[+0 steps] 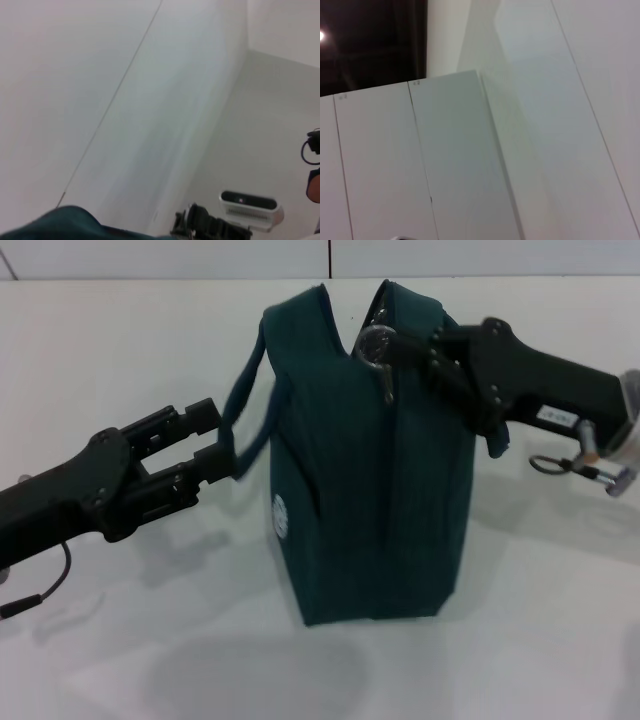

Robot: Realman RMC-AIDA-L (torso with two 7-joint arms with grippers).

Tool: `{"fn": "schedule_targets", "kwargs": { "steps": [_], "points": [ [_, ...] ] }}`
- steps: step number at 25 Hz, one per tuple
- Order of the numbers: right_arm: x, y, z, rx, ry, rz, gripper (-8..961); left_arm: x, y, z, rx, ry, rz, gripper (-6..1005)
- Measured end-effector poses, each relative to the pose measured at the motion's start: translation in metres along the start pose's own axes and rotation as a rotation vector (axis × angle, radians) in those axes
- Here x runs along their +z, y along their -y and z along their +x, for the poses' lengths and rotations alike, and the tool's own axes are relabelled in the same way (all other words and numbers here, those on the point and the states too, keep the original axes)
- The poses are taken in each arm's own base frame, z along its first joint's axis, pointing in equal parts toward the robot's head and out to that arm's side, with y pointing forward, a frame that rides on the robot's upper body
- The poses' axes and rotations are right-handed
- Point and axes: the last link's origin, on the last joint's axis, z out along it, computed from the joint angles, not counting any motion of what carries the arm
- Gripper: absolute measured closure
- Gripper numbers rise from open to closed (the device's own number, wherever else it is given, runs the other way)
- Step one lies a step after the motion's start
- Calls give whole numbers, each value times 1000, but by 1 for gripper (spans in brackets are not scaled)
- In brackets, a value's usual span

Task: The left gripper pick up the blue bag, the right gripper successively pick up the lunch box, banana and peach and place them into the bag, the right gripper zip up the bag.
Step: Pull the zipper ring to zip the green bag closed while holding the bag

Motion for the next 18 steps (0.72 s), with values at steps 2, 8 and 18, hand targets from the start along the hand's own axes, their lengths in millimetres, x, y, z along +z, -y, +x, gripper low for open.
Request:
{"fn": "schedule_targets", "kwargs": {
  "steps": [2, 8, 18],
  "points": [
    [6, 4, -3, -13, -6, 2, 951, -1, 1, -3, 5, -4, 13, 240],
    [18, 15, -7, -42, -34, 25, 951, 2, 10, -13, 47, 2, 89, 240],
    [27, 25, -12, -66, -41, 56, 952, 21, 23, -21, 110, 35, 103, 240]
  ]
}}
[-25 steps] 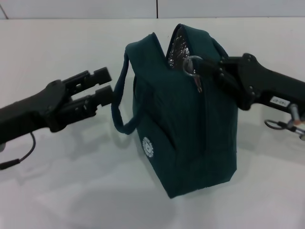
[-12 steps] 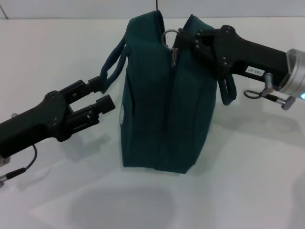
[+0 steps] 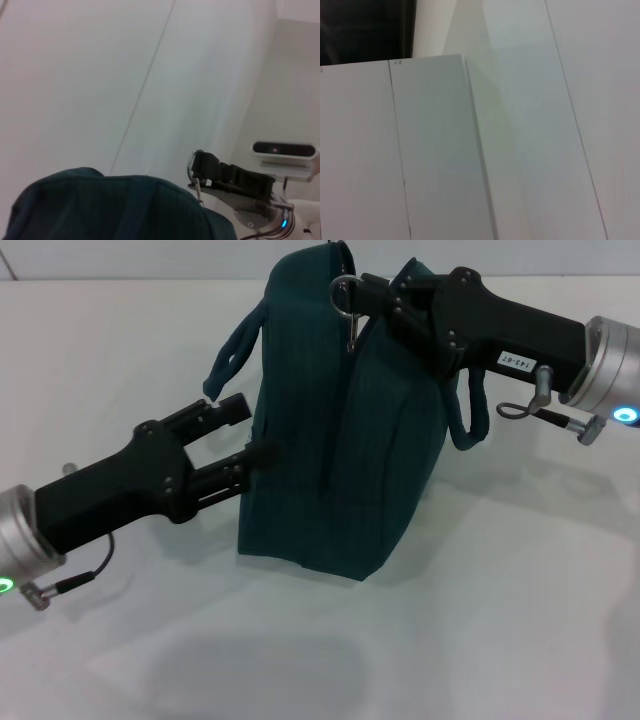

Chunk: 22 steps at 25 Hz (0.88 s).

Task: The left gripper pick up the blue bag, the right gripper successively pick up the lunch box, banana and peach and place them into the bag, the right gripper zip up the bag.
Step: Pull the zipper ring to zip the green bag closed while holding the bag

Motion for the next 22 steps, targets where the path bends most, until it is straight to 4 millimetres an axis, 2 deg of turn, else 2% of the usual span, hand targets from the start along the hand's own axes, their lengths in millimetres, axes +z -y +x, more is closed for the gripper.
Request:
{"fn": "schedule_targets", "kwargs": {
  "steps": [8, 13, 22],
  "points": [
    [0, 1, 0, -1, -2, 6, 952, 20, 12, -4, -3, 31, 34, 239],
    [0, 1, 1, 3, -2, 10, 951, 22, 19, -2, -5, -17, 89, 239],
    [-2, 0, 3, 11, -5, 16, 952, 22, 15, -1, 22, -16, 57, 577]
  ]
}}
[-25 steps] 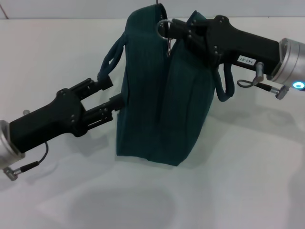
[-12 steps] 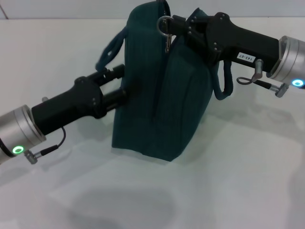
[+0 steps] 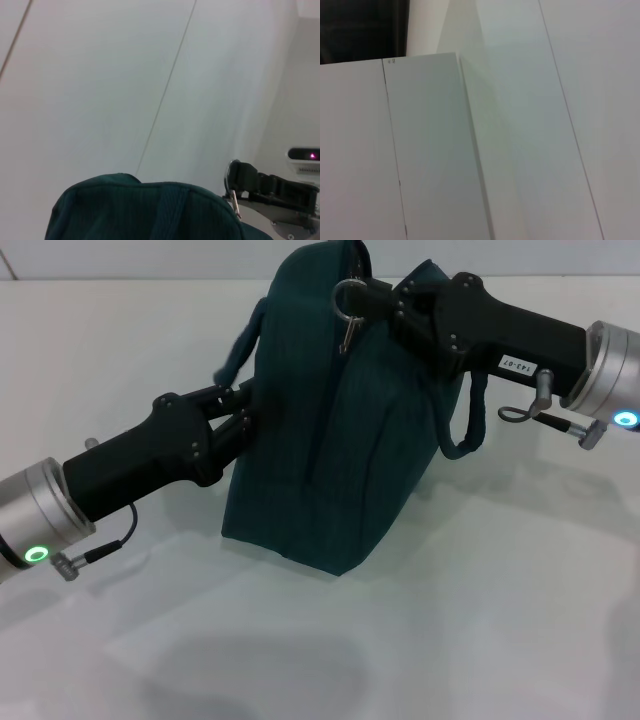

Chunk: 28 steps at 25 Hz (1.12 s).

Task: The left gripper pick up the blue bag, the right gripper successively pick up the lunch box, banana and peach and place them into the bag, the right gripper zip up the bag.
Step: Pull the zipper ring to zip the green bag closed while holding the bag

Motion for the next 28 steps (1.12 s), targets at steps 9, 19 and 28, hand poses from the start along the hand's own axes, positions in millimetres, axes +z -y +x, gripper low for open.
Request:
{"fn": "schedule_targets", "kwargs": {
  "steps": [9, 19, 28],
  "points": [
    [0, 0, 0, 1, 4, 4, 952, 6, -4, -2, 21, 39, -47, 906],
    [-1, 4, -6, -7, 36, 24, 952, 10, -7, -5, 29, 83, -89, 943],
    [-4, 9, -6, -6, 36, 61, 951, 10, -14, -5, 32, 96, -152, 944]
  ]
}}
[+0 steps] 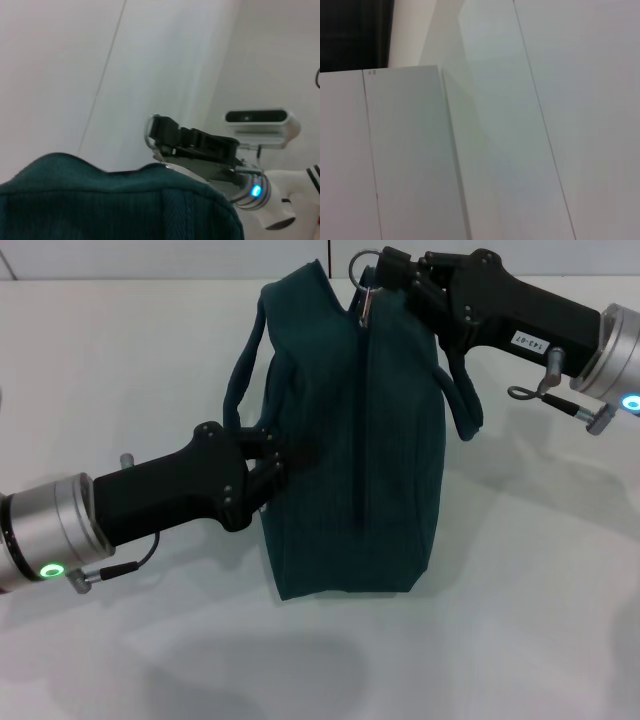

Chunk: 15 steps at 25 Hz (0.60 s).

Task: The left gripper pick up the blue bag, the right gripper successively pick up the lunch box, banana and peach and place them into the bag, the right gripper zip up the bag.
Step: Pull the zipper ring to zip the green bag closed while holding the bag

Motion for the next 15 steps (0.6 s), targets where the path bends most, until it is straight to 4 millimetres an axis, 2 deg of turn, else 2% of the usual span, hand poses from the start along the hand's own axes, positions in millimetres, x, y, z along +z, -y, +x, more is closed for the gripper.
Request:
{"fn": "schedule_targets", "kwargs": {
  "steps": [15],
  "points": [
    [-5, 4, 5, 16, -10, 48, 951, -1, -16, -1, 35, 21, -126, 943]
  ]
}}
